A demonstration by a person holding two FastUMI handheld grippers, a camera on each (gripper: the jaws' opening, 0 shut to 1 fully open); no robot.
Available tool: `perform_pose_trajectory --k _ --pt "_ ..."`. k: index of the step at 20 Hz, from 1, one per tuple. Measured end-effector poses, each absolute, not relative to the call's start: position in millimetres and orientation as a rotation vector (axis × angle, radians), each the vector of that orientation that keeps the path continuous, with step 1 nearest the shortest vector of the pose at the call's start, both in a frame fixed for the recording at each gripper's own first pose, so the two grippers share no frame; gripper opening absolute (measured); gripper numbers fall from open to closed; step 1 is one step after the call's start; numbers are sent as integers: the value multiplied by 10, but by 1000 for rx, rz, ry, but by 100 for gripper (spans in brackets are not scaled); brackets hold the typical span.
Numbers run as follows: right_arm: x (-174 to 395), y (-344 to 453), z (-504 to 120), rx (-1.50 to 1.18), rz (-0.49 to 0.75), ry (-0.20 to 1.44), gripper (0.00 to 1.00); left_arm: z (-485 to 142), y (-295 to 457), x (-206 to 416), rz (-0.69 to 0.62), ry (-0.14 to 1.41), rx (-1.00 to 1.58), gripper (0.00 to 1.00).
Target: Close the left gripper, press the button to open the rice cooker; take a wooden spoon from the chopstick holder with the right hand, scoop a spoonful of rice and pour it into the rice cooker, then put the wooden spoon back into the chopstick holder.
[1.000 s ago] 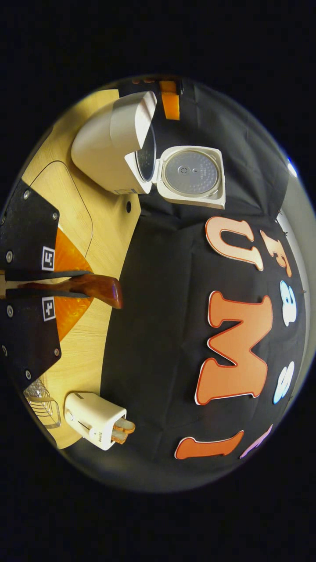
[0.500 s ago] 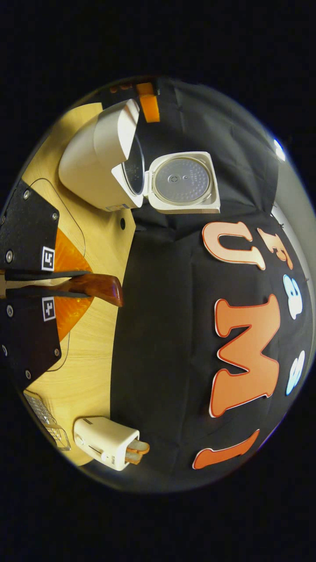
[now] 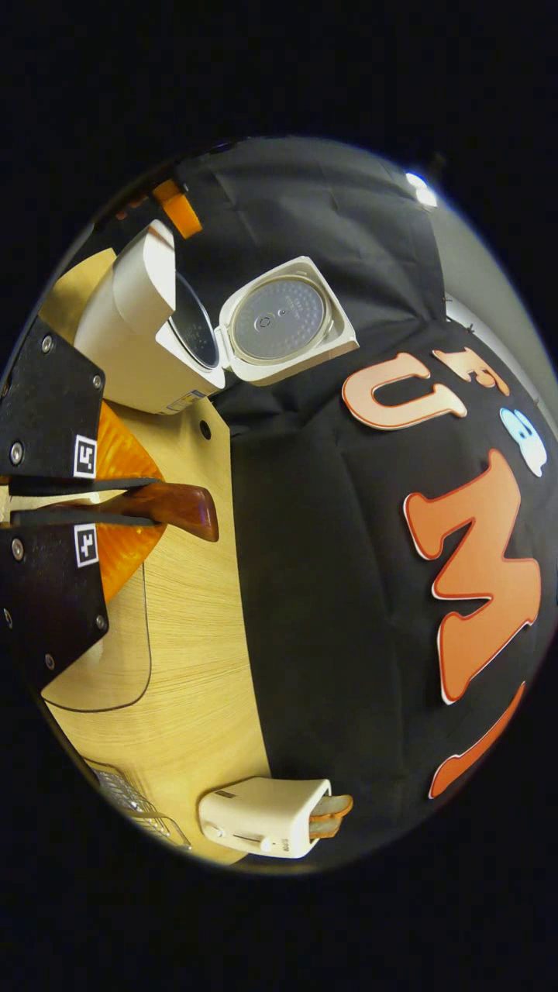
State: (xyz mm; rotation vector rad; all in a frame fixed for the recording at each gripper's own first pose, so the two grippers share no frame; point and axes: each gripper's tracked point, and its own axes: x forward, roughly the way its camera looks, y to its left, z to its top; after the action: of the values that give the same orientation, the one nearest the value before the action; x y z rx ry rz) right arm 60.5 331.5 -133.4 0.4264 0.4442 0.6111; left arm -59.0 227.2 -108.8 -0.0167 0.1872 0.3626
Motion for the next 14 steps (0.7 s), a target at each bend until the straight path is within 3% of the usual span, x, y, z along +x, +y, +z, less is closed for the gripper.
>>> perform_pose_trajectory --k 2,7,12,14 --pt "606 3319 -1337 444 594 461 7 -1076 2285 -605 368 186 -19 82" --pt "547 3381 -1299 420 587 442 7 -1094 2304 -664 375 189 -19 85" --pt "525 3439 -1354 541 595 537 7 -1090 2286 -670 376 191 -17 81" --pt "544 3450 -1405 616 584 590 7 -1097 2284 -666 376 194 -17 84"
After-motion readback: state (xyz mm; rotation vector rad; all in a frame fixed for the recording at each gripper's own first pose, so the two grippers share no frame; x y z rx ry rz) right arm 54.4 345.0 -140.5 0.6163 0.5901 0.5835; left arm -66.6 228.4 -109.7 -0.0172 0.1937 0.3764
